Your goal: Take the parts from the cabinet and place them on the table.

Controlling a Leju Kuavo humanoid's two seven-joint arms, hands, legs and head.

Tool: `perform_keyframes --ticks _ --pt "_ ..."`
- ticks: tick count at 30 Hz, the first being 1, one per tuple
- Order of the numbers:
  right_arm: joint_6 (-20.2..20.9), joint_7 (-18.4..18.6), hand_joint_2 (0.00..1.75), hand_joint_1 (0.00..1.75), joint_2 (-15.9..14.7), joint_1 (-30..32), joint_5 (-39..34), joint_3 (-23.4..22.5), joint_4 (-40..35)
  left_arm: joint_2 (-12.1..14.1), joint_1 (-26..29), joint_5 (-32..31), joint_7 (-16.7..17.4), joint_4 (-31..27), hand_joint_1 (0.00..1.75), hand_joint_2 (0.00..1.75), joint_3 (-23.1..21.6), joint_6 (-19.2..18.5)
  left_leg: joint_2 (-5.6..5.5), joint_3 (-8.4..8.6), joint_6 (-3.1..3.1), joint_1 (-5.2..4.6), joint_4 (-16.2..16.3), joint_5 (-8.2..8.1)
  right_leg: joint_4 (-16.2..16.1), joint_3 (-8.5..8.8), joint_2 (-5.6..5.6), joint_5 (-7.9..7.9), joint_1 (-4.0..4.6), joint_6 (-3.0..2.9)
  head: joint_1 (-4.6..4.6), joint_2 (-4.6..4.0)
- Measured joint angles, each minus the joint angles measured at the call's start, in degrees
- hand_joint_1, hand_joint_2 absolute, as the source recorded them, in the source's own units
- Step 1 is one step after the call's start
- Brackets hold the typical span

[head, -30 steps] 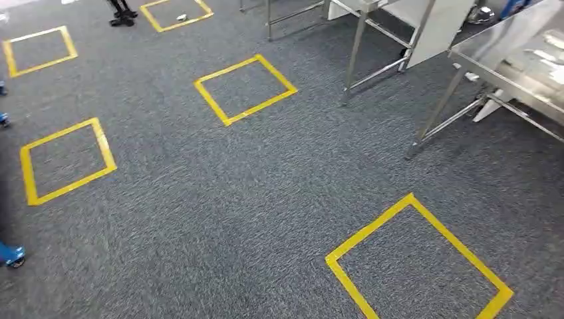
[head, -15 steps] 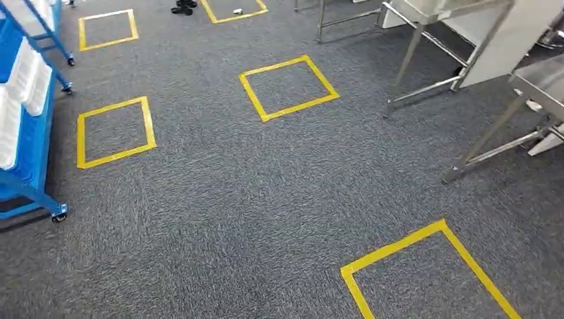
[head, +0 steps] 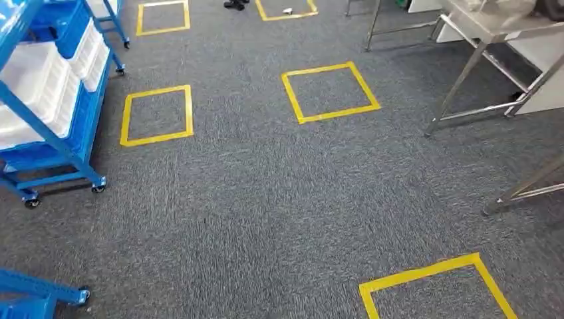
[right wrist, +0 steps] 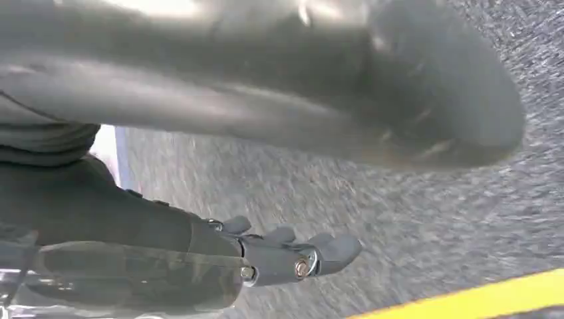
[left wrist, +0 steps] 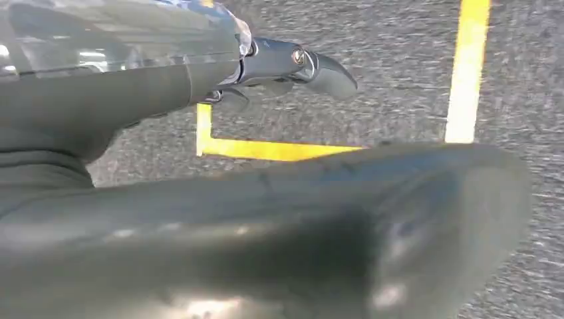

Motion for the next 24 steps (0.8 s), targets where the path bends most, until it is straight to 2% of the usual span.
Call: perform_keyframes --ticks 2,3,4,5,6,7,8,9,10,11,12,13,14,17,18,19,20,21,22,23,24 --pt "0.0 0.0 0.0 0.0 0.0 -0.1 0.0 0.0 0.0 -0.1 0.3 0.0 0.0 0.0 0.0 0.0 0.0 0.0 -1.37 -0.35 -0.9 0.4 -0.6 0.36 -0.1 0.18 -1.18 0.07 0.5 -0.91 0.0 0.0" --pt "0.0 0.0 0.0 0.0 0.0 -0.1 0.0 0.0 0.0 -0.2 0.5 0.0 0.0 0.0 0.0 0.0 0.0 0.0 -0.91 -0.32 -1.13 0.52 -0.1 0.07 -0.7 0.4 -2.2 0.43 0.08 -1.61 0.0 0.0" --pt "0.0 -0.1 0.0 0.0 0.0 -0.1 0.0 0.0 0.0 -0.3 0.5 0.0 0.0 0.0 0.0 0.0 0.0 0.0 2.4 -0.89 -1.19 0.18 1.3 -0.88 -0.9 0.56 -2.83 0.42 0.24 -2.03 -0.02 0.0" --pt "0.0 -0.1 0.0 0.0 -0.1 0.0 0.0 0.0 0.0 -0.3 0.4 0.0 0.0 0.0 0.0 0.0 0.0 0.0 4.49 -2.59 -1.37 0.18 4.8 -3.09 -0.9 0.56 -3.65 0.38 0.48 -2.41 -0.02 0.0" --pt "0.0 -0.1 0.0 0.0 -0.1 0.1 0.0 0.0 0.0 -0.3 0.1 0.0 0.0 0.0 0.0 0.0 0.0 0.0 5.35 -4.75 -1.5 0.25 9.3 -5.43 -0.9 0.57 -4.57 0.31 0.74 -2.54 -0.02 0.0" --pt "0.0 -0.1 0.0 0.0 -0.1 0.3 0.0 0.0 0.0 -0.3 0.0 0.0 0.0 0.0 0.0 0.0 0.0 0.0 5.62 -6.97 -1.55 0.26 14.0 -7.47 -0.9 0.57 -5.55 0.22 1.0 -2.67 -0.02 0.0" --pt "0.0 -0.1 0.0 0.0 -0.1 0.3 0.0 0.0 0.0 -0.4 0.0 0.0 0.0 0.0 0.0 0.0 0.0 0.0 5.75 -8.7 -1.57 0.26 17.8 -8.57 -0.9 0.57 -6.48 0.16 1.2 -2.77 -0.02 0.0" --pt "0.0 -0.1 0.0 0.0 -0.1 0.2 0.0 0.0 0.0 -0.4 0.1 0.0 0.0 0.0 0.0 0.0 0.0 0.0 5.82 -8.92 -1.44 0.26 18.3 -8.12 -0.9 0.63 -7.2 0.1 1.35 -2.84 -0.02 0.0" --pt "0.0 -0.1 0.0 0.0 -0.1 0.1 0.0 0.0 0.0 -0.4 0.3 0.0 0.0 0.0 0.0 0.0 0.0 0.0 5.89 -7.66 -1.25 0.23 16.0 -6.38 -0.9 0.74 -7.88 0.04 1.53 -2.88 -0.02 0.0" --pt "0.0 -0.1 0.0 0.0 -0.1 0.0 0.0 0.0 0.0 -0.4 0.4 0.0 0.0 0.0 0.0 0.0 0.0 0.0 6.2 -5.14 -0.92 0.14 11.3 -3.92 -0.9 0.92 -8.57 -0.07 1.65 -2.89 -0.02 0.0" --pt "0.0 -0.1 0.0 0.0 -0.1 0.0 0.0 0.0 0.0 -0.4 0.3 0.0 0.0 0.0 0.0 0.0 0.0 0.0 7.2 -1.96 -0.42 -0.07 5.4 -1.44 -0.9 1.15 -9.24 -0.21 1.75 -2.86 -0.02 0.0" --pt "0.0 -0.1 0.0 0.0 -0.1 0.0 0.0 0.0 0.0 -0.4 0.2 0.0 0.0 0.0 0.0 0.0 0.0 0.0 10.09 0.61 0.29 -0.63 0.8 -0.29 -0.9 1.39 -9.76 -0.33 1.77 -2.7 -0.02 0.0" --pt "0.1 -0.1 0.0 0.0 -0.1 0.0 0.1 0.0 0.0 -0.4 0.0 0.0 0.0 0.0 0.0 0.0 0.0 0.0 10.67 0.72 0.49 -1.08 0.0 -0.82 -0.8 1.4 -10.36 -0.53 2.08 -2.36 -0.02 0.0" --pt "0.3 0.0 0.0 0.0 -0.1 -0.3 0.4 0.4 0.0 -0.4 0.3 0.0 -0.8 0.0 0.0 0.0 0.0 -0.2 8.82 0.36 1.22 -1.56 -0.3 -0.37 -1.2 1.7 -11.8 -0.44 1.64 -1.62 -0.02 0.0" --pt "0.3 -0.3 0.0 0.0 -0.1 -0.4 0.4 0.5 0.0 -0.4 0.4 -0.1 -1.1 0.0 0.0 0.0 0.0 -0.3 8.21 1.17 1.76 -1.23 -1.5 0.26 -1.4 2.08 -12.18 -0.58 1.81 -1.18 -0.02 0.0" --pt "0.3 -0.6 0.0 0.0 -0.4 -0.3 0.5 0.6 -0.1 -0.7 0.5 -0.2 -1.3 0.0 0.0 0.0 -0.1 -0.5 7.76 1.77 1.77 -0.9 -2.3 0.82 -0.7 2.18 -10.16 -1.17 1.5 -0.86 0.0 0.0" --pt "0.7 -1.0 0.0 0.0 -0.4 -0.2 0.6 0.6 -0.1 -0.7 0.4 -0.4 -1.5 0.0 0.0 0.0 -0.2 -0.7 7.27 1.89 2.24 -0.76 -2.8 1.14 1.5 1.03 -7.36 -2.88 1.53 -0.72 0.0 0.0" --pt "0.8 -1.2 0.0 0.0 -0.5 -0.1 0.8 0.7 -0.1 -0.8 0.1 -0.6 -1.7 0.0 0.0 0.0 -0.4 -1.0 6.69 1.68 2.35 -0.75 -2.8 1.2 5.7 -1.07 -6.07 -5.22 1.45 -0.66 0.0 0.0" --pt "0.9 -1.2 0.0 0.0 -0.6 0.1 1.1 0.7 -0.1 -0.9 -0.1 -0.7 -2.0 0.0 0.0 0.0 -0.6 -1.2 6.1 1.59 2.37 -0.77 -2.7 1.2 10.2 -3.24 -5.55 -7.22 1.31 -0.56 0.0 0.0" --pt "1.1 -1.2 0.0 0.0 -1.0 0.2 1.5 0.9 -0.1 -1.2 -0.2 -0.7 -2.3 0.0 0.0 0.0 -0.8 -1.4 5.36 1.57 2.37 -0.82 -2.7 1.19 13.8 -5.07 -5.33 -8.41 1.23 -0.42 0.0 0.0" --pt "1.2 -1.2 0.0 0.0 -1.2 0.3 1.8 1.1 -0.1 -1.3 -0.2 -0.7 -2.5 0.1 0.0 0.0 -0.9 -1.6 4.6 1.57 2.35 -0.79 -2.5 1.17 15.4 -6.03 -5.26 -8.22 1.14 -0.28 0.0 0.0"
